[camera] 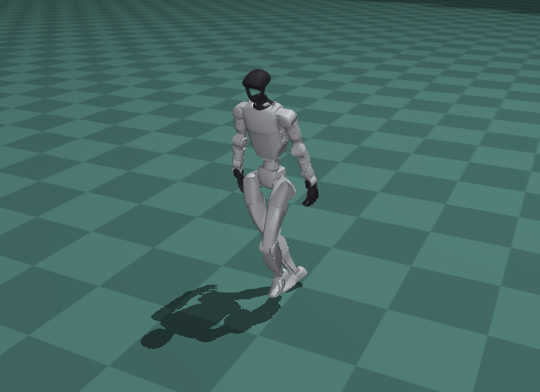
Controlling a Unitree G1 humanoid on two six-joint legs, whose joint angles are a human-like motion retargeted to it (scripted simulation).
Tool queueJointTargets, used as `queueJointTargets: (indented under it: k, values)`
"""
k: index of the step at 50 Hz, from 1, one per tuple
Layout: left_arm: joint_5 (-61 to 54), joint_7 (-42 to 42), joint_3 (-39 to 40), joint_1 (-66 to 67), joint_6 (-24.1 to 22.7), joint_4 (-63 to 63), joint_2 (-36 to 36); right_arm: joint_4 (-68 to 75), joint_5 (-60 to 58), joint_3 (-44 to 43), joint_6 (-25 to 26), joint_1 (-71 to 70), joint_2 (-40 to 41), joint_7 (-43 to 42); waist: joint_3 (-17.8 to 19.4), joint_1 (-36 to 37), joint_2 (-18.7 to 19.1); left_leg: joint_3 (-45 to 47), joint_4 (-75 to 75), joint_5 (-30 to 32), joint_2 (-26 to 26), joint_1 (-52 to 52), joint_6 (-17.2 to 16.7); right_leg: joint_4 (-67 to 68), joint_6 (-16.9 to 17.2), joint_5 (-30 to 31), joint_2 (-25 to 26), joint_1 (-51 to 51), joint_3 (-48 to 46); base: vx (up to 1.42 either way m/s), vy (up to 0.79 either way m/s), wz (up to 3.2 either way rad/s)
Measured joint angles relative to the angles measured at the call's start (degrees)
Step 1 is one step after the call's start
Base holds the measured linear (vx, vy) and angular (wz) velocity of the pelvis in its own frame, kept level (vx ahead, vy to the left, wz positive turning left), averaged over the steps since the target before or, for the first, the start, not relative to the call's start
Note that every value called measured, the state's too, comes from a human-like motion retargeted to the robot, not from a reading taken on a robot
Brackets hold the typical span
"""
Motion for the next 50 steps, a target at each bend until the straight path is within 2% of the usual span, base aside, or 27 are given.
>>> queueJointTargets:
  k: [1, 2, 3, 5, 8, 10, 12, 13, 15, 17, 18, 20, 23, 25, 27, 29, 32, 33, 35, 37, 38, 40, 41, 42, 45, 48, 50]
  values:
    - [-1.45, 0.23, 0.87, 1.28, 0.32, 3.82, -0.75, -1.94, -0.92, 0.46, 0.19, -1.85, -0.25, 0.49, -0.73, -0.03, 0.48, 1.56, -13.31, 2.75, -4.84, -0.17, -1.54, 0.1, 2.58, -0.04, -2.01, 0.62, 0.41, 1.01, 1.14, 0.15]
    - [-2.71, 0.28, 1.93, 2.58, 0.53, 7.13, -1.25, -4.07, -2.1, 1.16, 0.3, -3.73, -0.42, 0.87, -1.24, 0.31, 1.01, 1.91, -25.82, 5.01, -8.6, -0.05, -4.81, 0.07, 4.41, -0.22, -3.2, 1.68, 1.12, 1.28, 0.9, 0.01]
    - [-3.59, -0.04, 3.41, 3.93, 0.5, 9.38, -1.24, -6.59, -3.83, 2.34, 0.25, -5.65, -0.42, 1.0, -1.29, 1.41, 1.61, -0.19, -36.73, 6.3, -10.23, 0.65, -11.56, -0.18, 4.74, -0.66, -2.73, 3.62, 2.44, 1.21, 0.51, -0.56]
    - [-3.25, -0.3, 6.93, 6.94, 0.5, 11.33, -1.13, -12.15, -7.11, 4.93, 0.19, -8.97, -0.66, 1.56, -1.18, 3.96, 2.89, -3.18, -52.54, 6.64, -10.12, 1.42, -22.3, -2.03, 5.12, -1.02, -1.45, 8.78, 6.04, 1.24, 0.31, -0.9]
    - [-3.21, -0.62, 8.53, 12.15, 0.02, 11.36, -0.51, -19.59, -9.96, 8.3, -0.45, -11.92, -1.36, 3.36, -3.18, 7.24, 3.86, -3.28, -59.04, 6.44, -9.05, 0.1, -25.55, -6.15, 8.31, 3.87, -2.04, 16.8, 7.72, 1.55, 0.47, -0.63]
    - [-3.47, -1.7, 8.91, 14.83, 0.47, 11.24, 0.55, -23.55, -9.93, 10.07, -1.48, -12.03, -1.42, 3.59, -4.92, 8.6, 3.94, -3.04, -57.24, 6.66, -9.72, 0.22, -24.45, -6.63, 12.87, 11.45, -2.34, 20.4, 10.05, 1.45, 0.41, -0.37]
    - [-2.83, -2.28, 10.01, 15.91, 0.19, 11.48, 1.06, -26.03, -7.55, 11.57, -3.26, -10.7, -1.26, 2.26, -6.48, 11.15, 2.28, -1.4, -53.34, 8.13, -11.15, 2.08, -16.8, -3.62, 18.21, 22.53, -4.71, 21.58, 10.75, 1.68, 0.43, -0.42]
    - [-2.35, -2.25, 10.49, 16.05, 0.0, 12.38, 1.47, -27.19, -6.28, 11.34, -4.8, -9.28, -1.13, 1.94, -7.08, 12.27, 1.36, 1.0, -50.85, 6.9, -12.16, 3.69, -10.56, -0.8, 20.08, 27.4, -6.79, 21.96, 7.16, 1.37, 0.37, 0.05]
    - [-3.59, -2.55, 9.52, 13.4, 2.02, 16.13, 2.08, -27.82, -4.8, 9.23, -7.7, -6.92, -0.87, 1.62, -7.57, 12.1, -0.97, -2.98, -39.32, -0.52, -18.22, 0.54, -2.85, 17.6, 25.43, 30.57, -12.49, 16.4, 2.48, 1.15, 0.3, 0.95]
    - [-9.11, -6.06, 8.82, 8.56, 6.82, 15.73, 1.62, -24.82, -2.46, 9.66, -6.8, -6.6, 1.93, 1.13, -5.07, 5.09, 0.97, -3.17, -30.94, -6.91, -14.92, 3.38, -0.68, 31.06, 26.02, 28.85, -9.25, 11.16, 3.35, 1.69, 0.26, 1.7]
    - [-10.53, -6.99, 8.45, 6.26, 6.54, 14.53, 1.14, -22.64, -0.33, 9.89, -4.57, -5.97, 3.03, 0.47, -4.51, 2.0, 3.61, -5.97, -28.24, -9.8, -12.73, 5.77, -0.17, 36.24, 25.36, 23.71, -5.43, 8.18, 2.28, 1.29, 0.07, 1.14]
    - [-12.08, -7.94, 4.39, 0.4, 4.67, 7.93, 0.32, -18.28, 3.01, 7.98, -1.92, -5.59, 4.25, -3.27, -2.49, 1.45, 6.08, -7.12, -22.38, -15.04, -8.21, 8.04, 0.0, 51.34, 22.27, 9.64, -5.68, -1.99, 0.03, 0.83, -0.11, -0.16]
    - [-7.93, -5.51, -2.9, -9.19, 2.81, -7.07, 2.85, -11.92, 4.19, 3.08, -4.68, -4.67, 3.71, -9.68, -1.04, -0.59, -0.59, -4.4, -26.9, -14.49, -12.85, 11.73, 0.0, 70.27, 10.68, -12.01, -18.85, -24.74, -4.16, 0.96, -0.28, 0.07]
    - [-6.33, -2.34, -8.17, -13.27, -0.03, -17.02, 5.57, -9.07, 1.19, 1.02, -4.21, -1.67, 1.69, -8.99, -0.86, -4.17, -4.3, -5.31, -31.63, -12.23, -18.66, 15.19, 0.0, 70.15, 6.07, -19.6, -25.1, -35.25, -5.26, 0.9, -0.35, 1.31]
    - [-7.63, 0.58, -12.71, -16.19, -0.56, -25.91, 8.15, -6.42, -5.69, -1.26, -1.38, 1.38, -0.24, -1.59, -0.81, -8.49, -5.16, -8.77, -35.19, -9.83, -22.54, 19.16, 0.0, 61.52, 2.55, -22.35, -28.29, -41.07, -7.05, 1.2, -0.29, 1.48]
    - [-9.27, 3.68, -14.42, -17.63, -0.9, -32.97, 9.84, -3.59, -11.63, -3.66, 1.32, 4.29, -1.71, 5.34, -1.25, -12.96, -5.28, -11.72, -38.03, -6.78, -24.57, 23.86, 0.0, 48.13, 0.52, -21.32, -29.23, -42.66, -8.87, 1.11, -0.25, 1.25]
    - [-13.32, 9.64, -14.22, -16.03, -3.78, -42.01, 9.46, 1.1, -12.39, -6.33, 1.68, 7.78, -3.89, 9.45, -1.36, -17.94, -7.54, -15.97, -41.42, 1.54, -28.82, 32.37, 0.0, 24.14, 2.32, -7.73, -24.5, -40.21, -0.62, 1.21, -0.18, 0.59]
    - [-14.61, 11.8, -13.99, -15.02, -7.13, -43.63, 8.48, 2.8, -11.01, -7.48, 1.43, 8.88, -4.28, 9.84, -1.3, -18.4, -8.28, -16.61, -41.27, 4.67, -29.68, 35.12, 0.0, 17.77, 2.61, -5.22, -22.85, -37.91, 3.49, 1.14, -0.14, -0.13]
    - [-16.97, 15.5, -14.25, -13.44, -15.59, -44.86, 6.42, 6.33, -7.15, -9.46, 0.98, 10.58, -4.96, 10.83, -0.55, -17.65, -9.56, -15.72, -37.04, 11.25, -30.19, 38.86, 0.0, 8.63, 2.88, -2.34, -22.78, -29.76, 3.59, 1.09, -0.15, -0.68]
    - [-16.71, 15.38, -13.91, -12.59, -21.39, -44.73, 4.04, 8.59, -3.88, -10.77, 0.77, 12.59, -5.15, 12.54, 0.67, -14.65, -10.95, -9.43, -25.46, 16.31, -27.77, 39.41, 0.0, 4.65, 0.07, -1.97, -22.16, -20.19, -1.14, 1.39, -0.11, -1.12]
    - [-15.93, 14.42, -13.7, -11.88, -22.05, -44.32, 3.22, 9.17, -2.89, -11.15, 0.74, 14.02, -5.16, 13.45, 1.26, -12.93, -11.51, -5.92, -17.69, 16.98, -25.62, 39.37, 0.0, 3.18, -1.14, 0.13, -21.61, -16.54, -3.06, 1.48, -0.03, -1.02]
    - [-12.61, 11.22, -14.0, -9.59, -20.36, -43.04, 2.43, 9.88, -2.74, -11.72, 0.65, 16.72, -4.9, 15.58, 1.82, -9.17, -10.8, -4.21, 0.49, 13.8, -23.03, 36.02, 0.0, 3.72, -1.59, 5.52, -19.28, -12.6, 0.26, 1.4, -0.05, -0.63]
    - [-10.54, 10.03, -15.55, -8.52, -18.5, -42.3, 2.68, 10.12, -3.88, -13.14, 1.0, 17.17, -4.52, 16.11, 1.19, -7.6, -9.1, -6.27, 9.81, 9.05, -21.92, 31.52, 0.0, 4.83, -1.64, 6.44, -17.04, -12.63, 2.69, 1.28, -0.11, -0.08]
    - [-8.56, 9.09, -16.88, -7.6, -16.8, -41.2, 2.98, 10.32, -4.97, -14.16, 1.34, 17.16, -4.23, 16.64, 0.64, -5.99, -7.51, -7.92, 17.86, 5.11, -20.31, 27.23, 0.0, 6.04, -1.69, 6.44, -15.16, -12.38, 3.48, 1.01, -0.08, -0.05]
    - [-2.95, 9.93, -18.05, -5.83, -13.18, -32.97, 3.55, 10.52, -6.76, -12.73, 2.05, 13.7, -4.32, 18.75, -0.91, -3.2, -2.67, -11.72, 30.33, -0.28, -12.33, 15.71, 0.0, 10.25, -1.7, 3.04, -10.16, -11.33, -0.89, 0.65, 0.02, -0.33]
    - [3.66, 12.84, -14.25, -4.49, -7.31, -17.8, 1.63, 8.5, -7.52, -8.65, 2.51, 8.92, -5.01, 18.7, -3.27, -2.8, 2.11, -12.63, 26.17, -1.67, -4.0, 6.66, 0.0, 10.84, -1.64, 1.07, -3.23, -9.65, -1.19, 0.82, 0.08, -0.52]
    - [7.01, 11.15, -11.07, -4.47, -0.97, -6.86, 0.51, 5.29, -8.82, -7.15, 2.93, 5.84, -5.21, 17.36, -3.97, -1.42, 4.07, -8.8, 15.12, -0.51, -0.62, 3.46, 0.0, 10.4, -1.59, 0.8, -0.61, -7.86, -0.49, 0.54, 0.47, -0.75]
